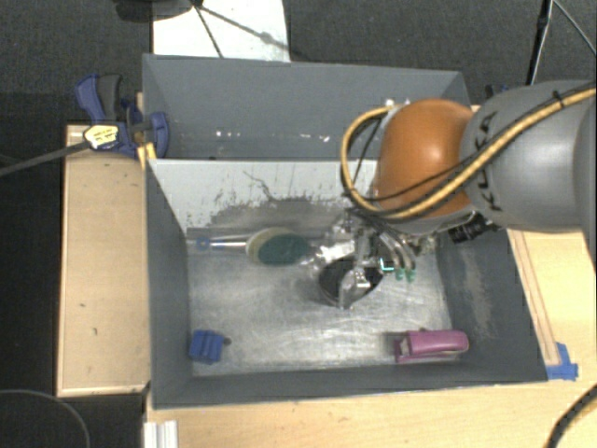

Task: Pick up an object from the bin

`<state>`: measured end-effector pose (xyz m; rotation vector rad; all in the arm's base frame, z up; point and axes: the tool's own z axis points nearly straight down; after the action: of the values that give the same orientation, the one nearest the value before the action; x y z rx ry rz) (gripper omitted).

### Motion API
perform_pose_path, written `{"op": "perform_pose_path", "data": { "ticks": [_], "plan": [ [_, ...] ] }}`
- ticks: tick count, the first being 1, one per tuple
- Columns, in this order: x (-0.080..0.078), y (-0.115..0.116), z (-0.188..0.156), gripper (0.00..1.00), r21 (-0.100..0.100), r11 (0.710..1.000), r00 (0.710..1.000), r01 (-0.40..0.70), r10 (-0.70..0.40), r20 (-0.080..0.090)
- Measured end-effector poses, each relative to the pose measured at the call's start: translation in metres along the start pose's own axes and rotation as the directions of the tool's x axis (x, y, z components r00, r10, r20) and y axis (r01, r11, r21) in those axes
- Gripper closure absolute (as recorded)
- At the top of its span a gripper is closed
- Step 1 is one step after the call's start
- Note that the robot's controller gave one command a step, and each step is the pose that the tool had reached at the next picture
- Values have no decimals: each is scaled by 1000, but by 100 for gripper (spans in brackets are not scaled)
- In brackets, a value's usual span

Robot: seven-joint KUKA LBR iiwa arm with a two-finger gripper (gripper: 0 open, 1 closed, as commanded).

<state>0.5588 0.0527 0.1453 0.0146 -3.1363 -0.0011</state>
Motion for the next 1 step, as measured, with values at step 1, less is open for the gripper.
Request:
{"op": "perform_pose_path", "data": {
  "ticks": [1],
  "plan": [
    [-32,-24,71,0,-5,964,964,-266,266,15]
  ]
}}
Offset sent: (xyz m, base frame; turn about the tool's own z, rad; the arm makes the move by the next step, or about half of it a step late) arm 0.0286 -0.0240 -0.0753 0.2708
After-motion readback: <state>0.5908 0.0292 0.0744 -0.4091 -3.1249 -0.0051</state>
